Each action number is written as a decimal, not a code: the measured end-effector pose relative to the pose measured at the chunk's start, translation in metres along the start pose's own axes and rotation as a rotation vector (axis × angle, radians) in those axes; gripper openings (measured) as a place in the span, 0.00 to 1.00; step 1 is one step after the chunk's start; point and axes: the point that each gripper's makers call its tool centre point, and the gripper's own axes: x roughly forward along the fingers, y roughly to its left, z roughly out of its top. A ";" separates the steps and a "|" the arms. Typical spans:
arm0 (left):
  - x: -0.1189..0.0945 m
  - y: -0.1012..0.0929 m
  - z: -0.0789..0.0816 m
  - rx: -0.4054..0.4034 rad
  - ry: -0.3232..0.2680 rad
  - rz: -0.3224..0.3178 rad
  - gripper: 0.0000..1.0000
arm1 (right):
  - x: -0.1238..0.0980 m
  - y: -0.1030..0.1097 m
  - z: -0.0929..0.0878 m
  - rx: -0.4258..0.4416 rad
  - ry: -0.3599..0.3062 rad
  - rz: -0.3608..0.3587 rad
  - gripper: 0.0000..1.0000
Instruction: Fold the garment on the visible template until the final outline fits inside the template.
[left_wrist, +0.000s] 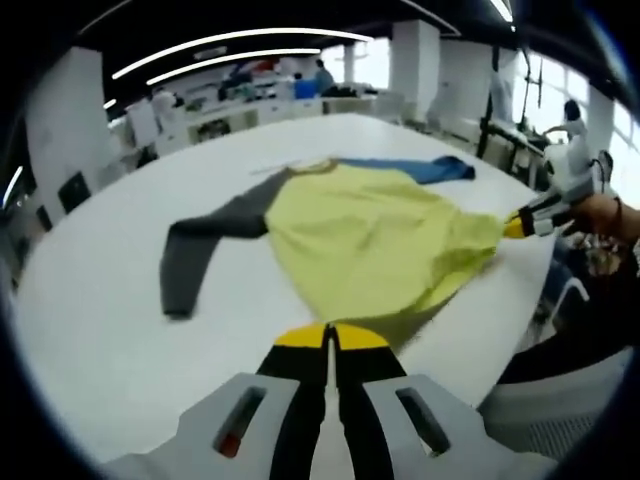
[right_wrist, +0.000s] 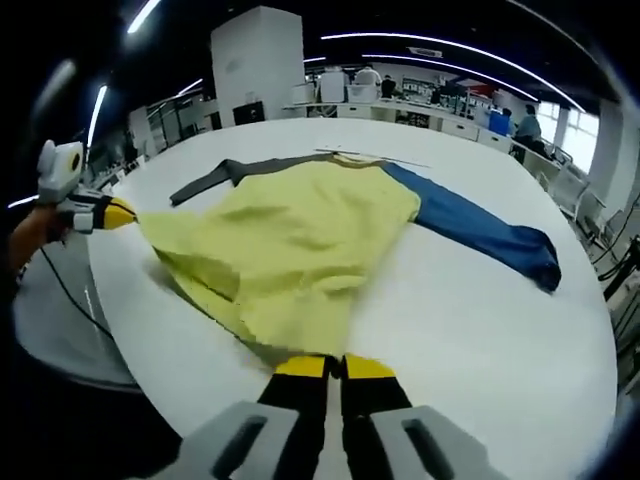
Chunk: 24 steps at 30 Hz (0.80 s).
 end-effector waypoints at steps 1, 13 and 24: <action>-0.002 0.000 0.000 -0.002 -0.001 0.003 0.00 | -0.003 -0.002 -0.001 0.002 -0.001 -0.007 0.00; -0.004 -0.006 -0.033 -0.035 0.110 0.019 0.00 | -0.015 -0.018 -0.030 0.006 0.022 -0.063 0.00; -0.001 -0.006 -0.049 -0.057 0.161 0.018 0.00 | -0.011 -0.018 -0.045 0.066 0.078 -0.037 0.02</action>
